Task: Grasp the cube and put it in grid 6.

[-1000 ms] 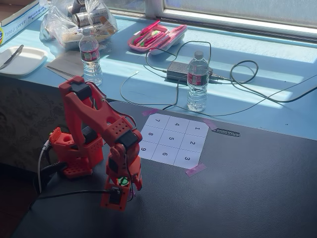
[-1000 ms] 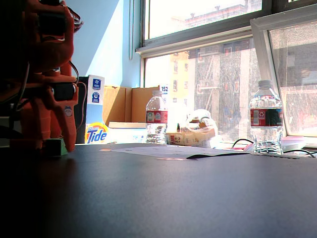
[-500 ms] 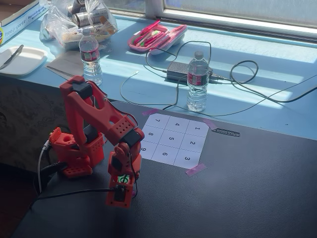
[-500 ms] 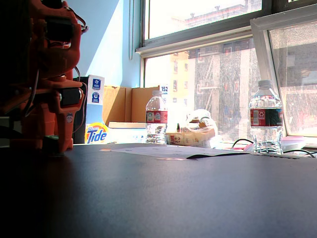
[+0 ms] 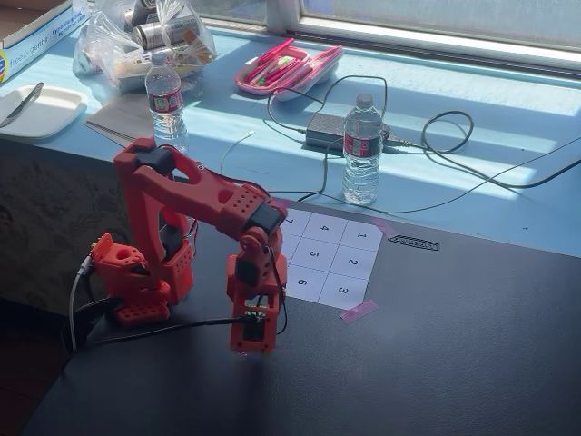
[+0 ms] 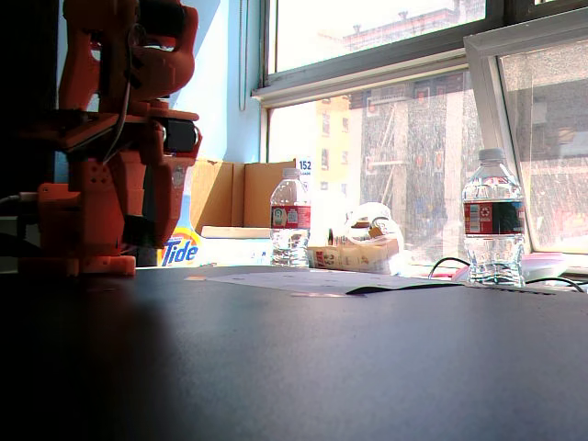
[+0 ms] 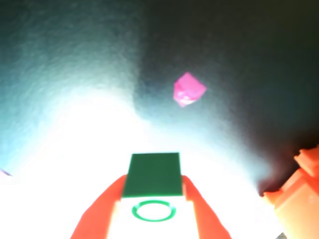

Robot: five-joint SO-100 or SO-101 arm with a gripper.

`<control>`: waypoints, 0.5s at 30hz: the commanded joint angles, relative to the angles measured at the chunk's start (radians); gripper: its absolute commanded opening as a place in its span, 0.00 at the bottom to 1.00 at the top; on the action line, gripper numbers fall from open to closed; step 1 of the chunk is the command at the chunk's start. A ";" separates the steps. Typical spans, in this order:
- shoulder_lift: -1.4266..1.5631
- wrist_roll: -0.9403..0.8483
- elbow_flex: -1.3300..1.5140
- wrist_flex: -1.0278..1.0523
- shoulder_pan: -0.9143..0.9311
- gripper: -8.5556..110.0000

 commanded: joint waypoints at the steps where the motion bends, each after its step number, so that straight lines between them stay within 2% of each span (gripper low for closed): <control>1: -0.026 0.058 -0.103 0.020 -0.089 0.07; 15: -0.244 0.190 -0.360 0.031 -0.393 0.07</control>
